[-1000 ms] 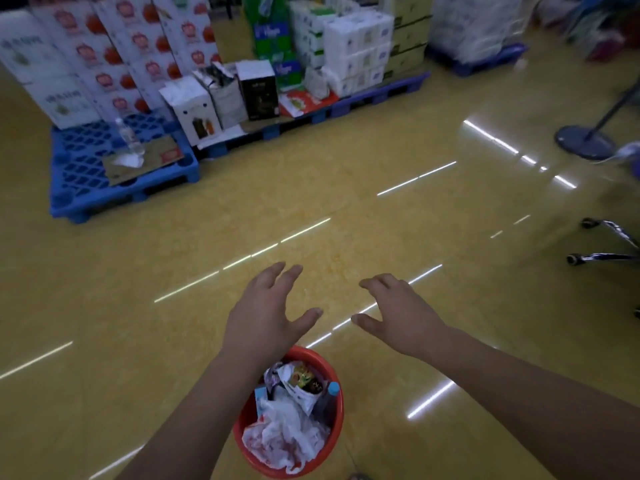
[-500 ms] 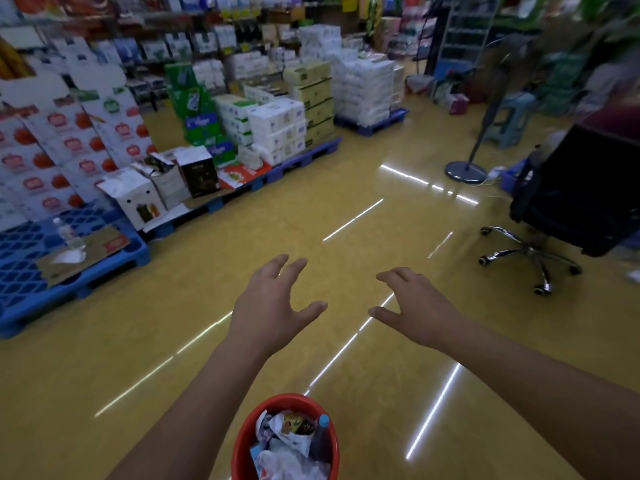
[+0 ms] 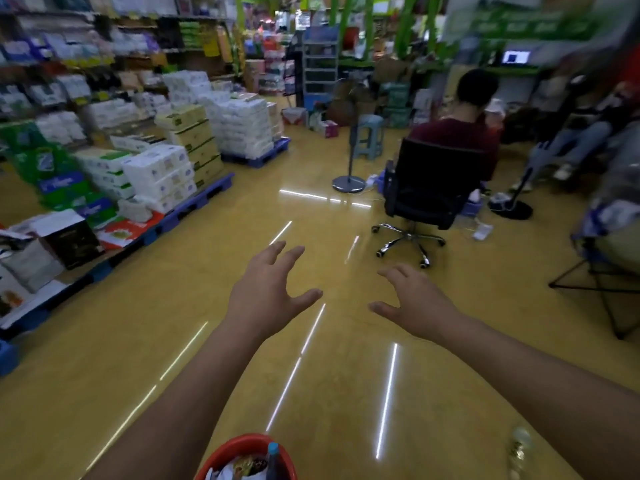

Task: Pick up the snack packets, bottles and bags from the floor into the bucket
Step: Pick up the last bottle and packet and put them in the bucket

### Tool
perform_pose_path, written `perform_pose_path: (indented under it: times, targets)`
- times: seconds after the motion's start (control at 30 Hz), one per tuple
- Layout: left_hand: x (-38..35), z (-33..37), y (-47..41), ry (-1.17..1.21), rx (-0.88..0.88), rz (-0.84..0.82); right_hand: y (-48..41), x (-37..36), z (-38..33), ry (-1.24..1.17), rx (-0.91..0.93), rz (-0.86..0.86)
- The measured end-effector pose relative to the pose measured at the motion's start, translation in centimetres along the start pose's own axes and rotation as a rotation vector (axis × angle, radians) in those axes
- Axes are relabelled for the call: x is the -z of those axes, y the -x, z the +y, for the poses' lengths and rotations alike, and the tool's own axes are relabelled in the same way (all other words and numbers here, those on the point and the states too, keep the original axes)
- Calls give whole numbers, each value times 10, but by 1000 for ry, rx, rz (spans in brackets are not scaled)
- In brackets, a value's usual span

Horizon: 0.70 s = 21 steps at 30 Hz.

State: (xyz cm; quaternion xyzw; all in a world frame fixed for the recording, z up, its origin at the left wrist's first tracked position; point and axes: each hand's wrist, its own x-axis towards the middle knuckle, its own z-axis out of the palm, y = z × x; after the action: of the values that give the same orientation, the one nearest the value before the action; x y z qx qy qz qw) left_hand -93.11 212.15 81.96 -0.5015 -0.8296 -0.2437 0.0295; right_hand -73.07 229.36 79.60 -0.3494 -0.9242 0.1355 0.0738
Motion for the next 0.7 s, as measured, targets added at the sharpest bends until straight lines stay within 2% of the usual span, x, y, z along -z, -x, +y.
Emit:
perform_pose_path:
  times: [0.37, 0.7]
  targets:
    - [-44, 119, -13, 83, -223, -73, 95, 55, 109, 62, -239, 91]
    - [-84, 244, 9, 78, -384, -150, 202, 95, 202, 71, -421, 142]
